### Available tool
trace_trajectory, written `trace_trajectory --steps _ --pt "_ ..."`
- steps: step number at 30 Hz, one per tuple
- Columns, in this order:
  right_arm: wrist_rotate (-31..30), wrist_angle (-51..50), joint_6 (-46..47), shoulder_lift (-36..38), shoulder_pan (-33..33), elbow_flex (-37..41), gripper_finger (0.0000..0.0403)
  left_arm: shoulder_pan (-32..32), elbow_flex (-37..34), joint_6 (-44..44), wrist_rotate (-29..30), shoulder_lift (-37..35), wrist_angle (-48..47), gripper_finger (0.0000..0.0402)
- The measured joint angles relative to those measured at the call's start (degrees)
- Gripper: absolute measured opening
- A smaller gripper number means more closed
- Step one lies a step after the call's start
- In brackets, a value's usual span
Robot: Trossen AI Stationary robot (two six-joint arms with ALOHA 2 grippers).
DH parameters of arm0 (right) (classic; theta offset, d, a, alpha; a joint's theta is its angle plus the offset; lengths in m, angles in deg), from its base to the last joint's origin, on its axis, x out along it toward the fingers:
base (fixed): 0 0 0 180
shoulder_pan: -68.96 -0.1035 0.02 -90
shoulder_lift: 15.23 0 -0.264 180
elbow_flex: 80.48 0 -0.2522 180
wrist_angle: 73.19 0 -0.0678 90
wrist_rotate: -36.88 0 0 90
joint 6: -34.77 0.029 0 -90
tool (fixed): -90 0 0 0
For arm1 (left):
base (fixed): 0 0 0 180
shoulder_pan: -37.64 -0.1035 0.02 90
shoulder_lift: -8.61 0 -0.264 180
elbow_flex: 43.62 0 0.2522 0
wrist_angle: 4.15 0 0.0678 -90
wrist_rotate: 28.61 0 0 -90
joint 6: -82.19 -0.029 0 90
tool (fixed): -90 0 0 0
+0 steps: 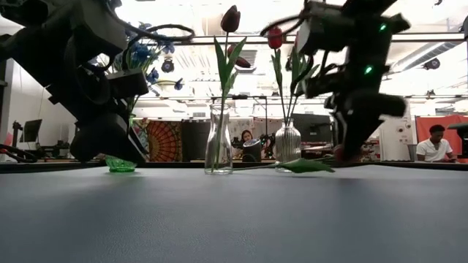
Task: Sort flowers into vase by color
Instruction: Put the dark red tulip into the bottom transparent vase
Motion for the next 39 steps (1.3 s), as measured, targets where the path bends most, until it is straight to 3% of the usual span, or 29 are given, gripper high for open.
trace_trajectory --steps 9,20,26,32,39 --pt "1.9 -1.9 8.3 3.0 -5.6 0.0 0.0165 3.3 1.1 -5.5 -0.4 0.0 3.9 0.0180" --pt "1.5 -3.9 13.3 3.1 -7.5 0.0 0.0219 5.4 6.8 -8.7 -7.9 0.0 2.1 0.0180" --pt "-8.0 -1.7 15.0 3.1 -7.4 -0.2 0.0219 6.0 8.8 -10.0 -7.5 0.0 1.8 0.0180" --pt "-14.2 8.1 14.7 2.9 -6.8 0.1 0.0219 6.0 9.5 -11.8 -6.0 0.0 2.9 0.0180" --pt "-15.0 31.7 8.8 1.6 -4.4 7.9 0.0221 7.4 8.6 -9.2 -6.0 0.0 6.9 0.0180"
